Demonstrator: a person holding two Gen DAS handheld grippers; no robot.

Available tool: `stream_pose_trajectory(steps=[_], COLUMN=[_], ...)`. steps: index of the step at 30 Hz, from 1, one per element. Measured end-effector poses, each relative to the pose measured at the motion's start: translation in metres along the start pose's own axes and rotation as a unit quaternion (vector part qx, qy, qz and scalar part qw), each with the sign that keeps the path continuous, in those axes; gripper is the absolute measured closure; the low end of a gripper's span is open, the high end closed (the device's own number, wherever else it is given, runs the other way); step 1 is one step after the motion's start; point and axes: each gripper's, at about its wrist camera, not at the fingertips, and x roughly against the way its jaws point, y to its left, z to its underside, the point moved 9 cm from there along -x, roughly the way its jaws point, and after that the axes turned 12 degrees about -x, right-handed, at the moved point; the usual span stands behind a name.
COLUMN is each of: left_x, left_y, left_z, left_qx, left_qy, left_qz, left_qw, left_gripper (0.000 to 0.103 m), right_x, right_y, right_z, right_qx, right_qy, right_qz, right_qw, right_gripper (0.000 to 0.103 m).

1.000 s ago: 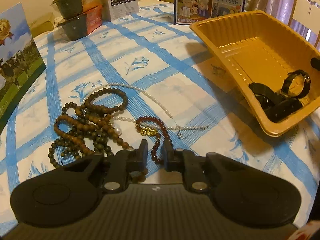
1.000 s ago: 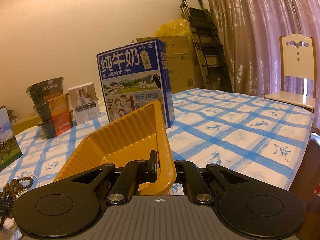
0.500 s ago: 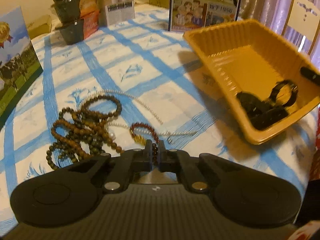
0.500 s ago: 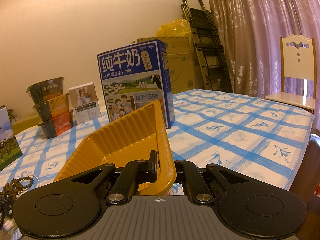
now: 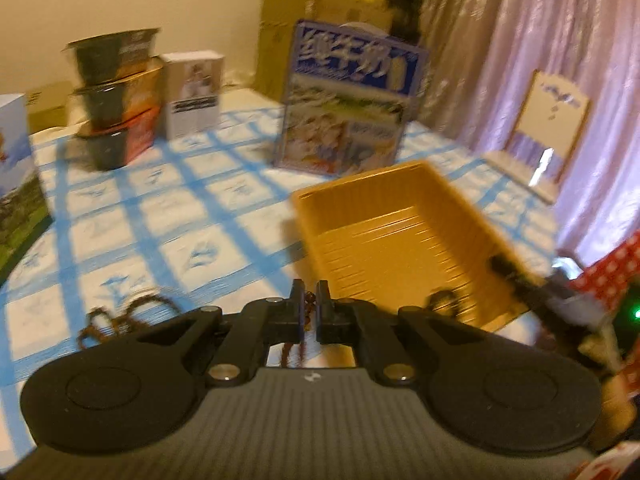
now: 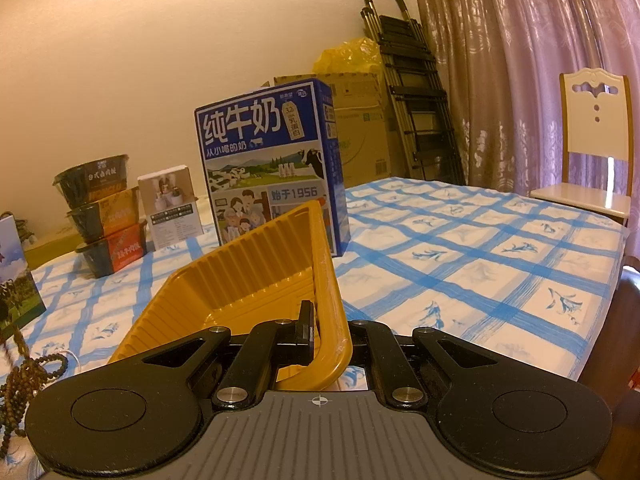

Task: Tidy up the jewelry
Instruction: 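Grasp the red bead bracelet with the left tool and lift toward the tray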

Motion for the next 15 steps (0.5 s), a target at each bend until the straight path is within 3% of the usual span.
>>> stream_pose_trajectory(steps=[7,15], left_x=[-0.008,-0.033], left_y=[-0.051,-0.102], left_z=[-0.030,-0.050], left_qx=[0.008,0.027], left_qy=[-0.025,-0.029], left_qz=[0.073,0.132], left_qw=[0.9970,0.9905], left_gripper=[0.099,0.099], right_x=[0.000,0.001], right_y=[0.000,0.002], right_z=[0.000,0.002], right_qx=[0.000,0.002], right_qy=[0.000,-0.001], right_qz=[0.000,-0.002], right_qw=[1.000,1.000], right_gripper=[0.096,0.096])
